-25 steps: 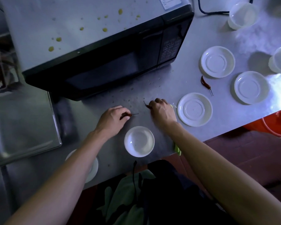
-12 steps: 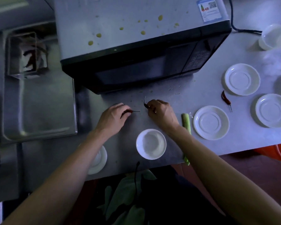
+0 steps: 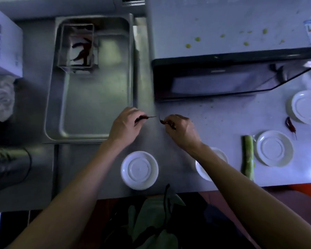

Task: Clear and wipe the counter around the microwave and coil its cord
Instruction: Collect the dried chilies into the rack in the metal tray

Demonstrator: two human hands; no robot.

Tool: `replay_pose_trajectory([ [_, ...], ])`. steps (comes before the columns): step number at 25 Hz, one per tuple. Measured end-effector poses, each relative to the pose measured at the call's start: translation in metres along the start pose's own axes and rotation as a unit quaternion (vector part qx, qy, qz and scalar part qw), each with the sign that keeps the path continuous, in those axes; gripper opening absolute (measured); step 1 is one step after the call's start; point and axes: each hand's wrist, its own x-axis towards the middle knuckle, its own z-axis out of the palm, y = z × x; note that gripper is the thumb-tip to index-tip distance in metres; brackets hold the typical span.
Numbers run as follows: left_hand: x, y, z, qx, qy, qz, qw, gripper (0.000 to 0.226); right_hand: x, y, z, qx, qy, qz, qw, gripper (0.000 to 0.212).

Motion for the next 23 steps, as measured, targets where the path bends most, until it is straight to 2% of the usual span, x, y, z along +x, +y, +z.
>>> replay_pose_trajectory([
  [5,0.006,-0.067,-0.048,-0.015,0.033,-0.027,0.999,0.012,0.027,-0.059,0.042,-0.013,0.045,-0.031,0.998,0.018],
  [15,0.055,-0.150,-0.128,0.001,0.051,-0.046,0.998,0.013,0.125,-0.145,0.067,-0.008,0.088,-0.073,0.993,0.018],
  [18,0.079,-0.166,-0.149,0.008,0.063,-0.076,0.995,0.016,0.158,-0.158,0.075,0.005,0.082,-0.085,0.993,0.019],
  [23,0.128,-0.197,-0.173,0.046,0.052,-0.082,0.994,0.017,0.213,-0.166,0.082,0.055,0.039,-0.045,0.997,0.023],
])
